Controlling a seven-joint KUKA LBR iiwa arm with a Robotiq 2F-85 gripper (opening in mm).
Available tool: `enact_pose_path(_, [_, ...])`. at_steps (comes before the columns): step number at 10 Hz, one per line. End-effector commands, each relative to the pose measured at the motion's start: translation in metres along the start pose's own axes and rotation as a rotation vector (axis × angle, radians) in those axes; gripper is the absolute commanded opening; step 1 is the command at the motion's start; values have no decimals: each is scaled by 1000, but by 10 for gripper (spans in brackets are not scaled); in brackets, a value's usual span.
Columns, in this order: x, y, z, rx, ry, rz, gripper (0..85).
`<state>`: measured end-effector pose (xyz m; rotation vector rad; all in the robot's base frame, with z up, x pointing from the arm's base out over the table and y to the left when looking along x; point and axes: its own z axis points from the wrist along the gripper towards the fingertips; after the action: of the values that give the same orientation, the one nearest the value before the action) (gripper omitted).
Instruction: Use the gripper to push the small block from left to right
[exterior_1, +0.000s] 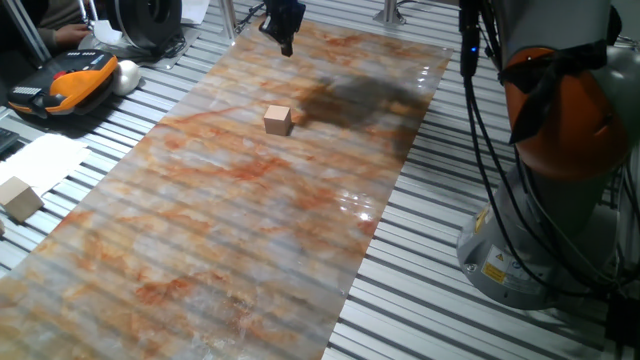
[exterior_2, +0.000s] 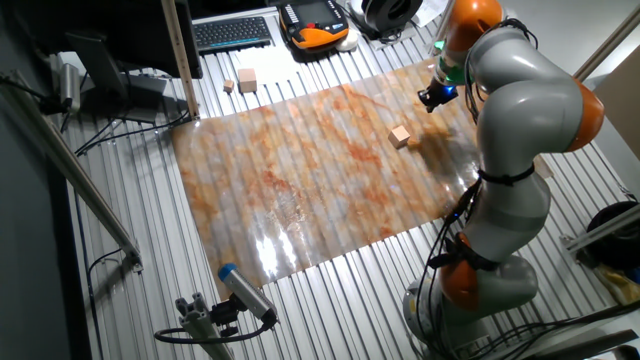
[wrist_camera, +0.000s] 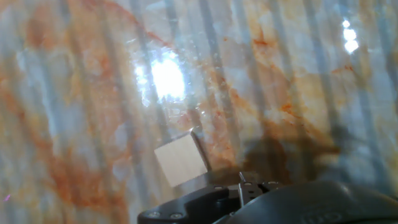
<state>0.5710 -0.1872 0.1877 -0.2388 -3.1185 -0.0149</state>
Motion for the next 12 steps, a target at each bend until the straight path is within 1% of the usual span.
enact_pose_path(1, [0, 0, 0, -1, -23, -17, 0])
enact_pose_path(2, [0, 0, 0, 14, -54, -20, 0])
enact_pose_path(3, [0, 0, 0, 29, -67, -18, 0])
enact_pose_path(4, [0, 0, 0, 19, -70, -1, 0])
enact_pose_path(5, [0, 0, 0, 31, -76, -1, 0])
enact_pose_path(6, [0, 0, 0, 30, -71, -1, 0])
enact_pose_path(7, [0, 0, 0, 14, -60, -2, 0])
enact_pose_path(10, [0, 0, 0, 17, -60, -21, 0])
enact_pose_path(11, [0, 0, 0, -3, -41, -19, 0])
enact_pose_path(12, [1, -3, 2, -16, -36, -17, 0])
